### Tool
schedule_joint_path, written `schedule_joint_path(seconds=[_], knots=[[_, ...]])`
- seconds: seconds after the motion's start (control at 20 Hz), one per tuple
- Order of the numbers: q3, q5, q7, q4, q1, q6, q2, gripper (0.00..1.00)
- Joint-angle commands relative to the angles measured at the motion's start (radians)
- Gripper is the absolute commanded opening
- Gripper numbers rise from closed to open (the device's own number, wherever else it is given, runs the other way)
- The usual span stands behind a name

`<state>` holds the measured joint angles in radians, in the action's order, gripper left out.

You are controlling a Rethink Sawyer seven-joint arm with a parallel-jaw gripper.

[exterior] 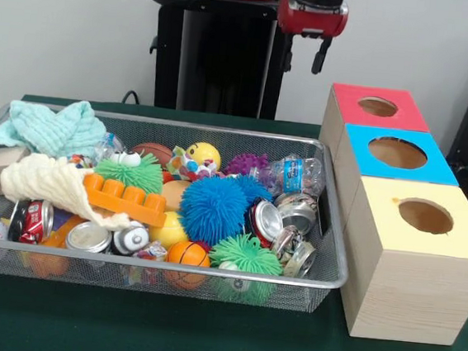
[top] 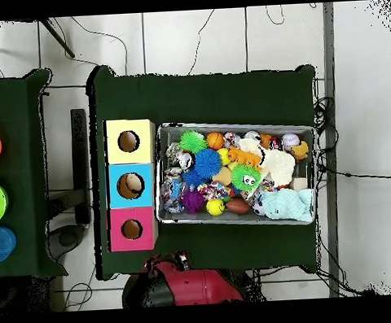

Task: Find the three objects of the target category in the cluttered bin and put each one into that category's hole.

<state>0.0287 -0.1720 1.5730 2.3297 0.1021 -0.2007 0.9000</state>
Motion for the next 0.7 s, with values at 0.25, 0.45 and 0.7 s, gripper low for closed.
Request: schedule_joint_path(seconds=[0.25,0.45,0.7], knots=[[-0.018,-0.135,0.070,-0.128,0.009,0.128,-0.217,1.00],[-0.038,-0.177,0.062,-0.145,0.023,0.149,-0.236,1.00],[-0.053,-0.216,0.086,-0.152,0.025,0.220,-0.256,1.00]])
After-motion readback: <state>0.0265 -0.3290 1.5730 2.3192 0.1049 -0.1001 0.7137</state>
